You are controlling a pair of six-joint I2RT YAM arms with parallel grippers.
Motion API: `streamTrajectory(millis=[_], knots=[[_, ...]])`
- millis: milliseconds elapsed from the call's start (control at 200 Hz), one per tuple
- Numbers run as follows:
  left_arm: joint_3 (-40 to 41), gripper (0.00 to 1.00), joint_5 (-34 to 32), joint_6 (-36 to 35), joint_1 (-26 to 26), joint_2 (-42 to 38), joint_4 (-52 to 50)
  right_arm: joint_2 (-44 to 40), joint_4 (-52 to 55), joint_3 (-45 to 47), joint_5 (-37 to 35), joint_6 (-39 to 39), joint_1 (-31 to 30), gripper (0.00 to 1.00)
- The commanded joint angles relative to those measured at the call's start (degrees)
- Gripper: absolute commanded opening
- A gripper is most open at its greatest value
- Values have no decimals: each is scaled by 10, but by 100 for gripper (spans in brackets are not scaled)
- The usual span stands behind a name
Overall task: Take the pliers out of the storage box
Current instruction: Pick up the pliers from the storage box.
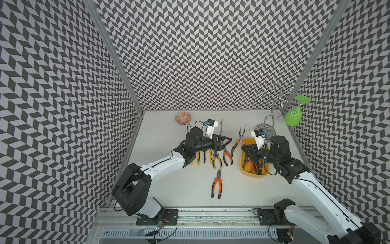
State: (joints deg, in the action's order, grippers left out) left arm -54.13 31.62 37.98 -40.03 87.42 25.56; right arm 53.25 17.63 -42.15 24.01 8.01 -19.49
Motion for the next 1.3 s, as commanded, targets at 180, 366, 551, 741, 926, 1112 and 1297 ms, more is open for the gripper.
streamTrajectory(millis=[180,366,551,741,926,1112,1297], knots=[[-54,28,62,97,-30,54,71,-8,-64,-10,34,-11,-21,0],[-65,25,70,106,-38,66,78,1,-68,-10,37,-11,-31,0],[-75,27,84,118,-38,82,87,6,-67,-13,32,-18,-46,0],[-84,35,99,127,-39,94,90,6,-70,-13,21,-17,-53,0],[-85,8,104,132,-40,97,82,6,-72,-11,1,-10,-54,0],[-84,0,108,127,-36,93,67,0,-74,-7,-16,-8,-54,18],[-59,0,138,112,-13,78,27,-20,-60,-2,-17,-39,-55,69]])
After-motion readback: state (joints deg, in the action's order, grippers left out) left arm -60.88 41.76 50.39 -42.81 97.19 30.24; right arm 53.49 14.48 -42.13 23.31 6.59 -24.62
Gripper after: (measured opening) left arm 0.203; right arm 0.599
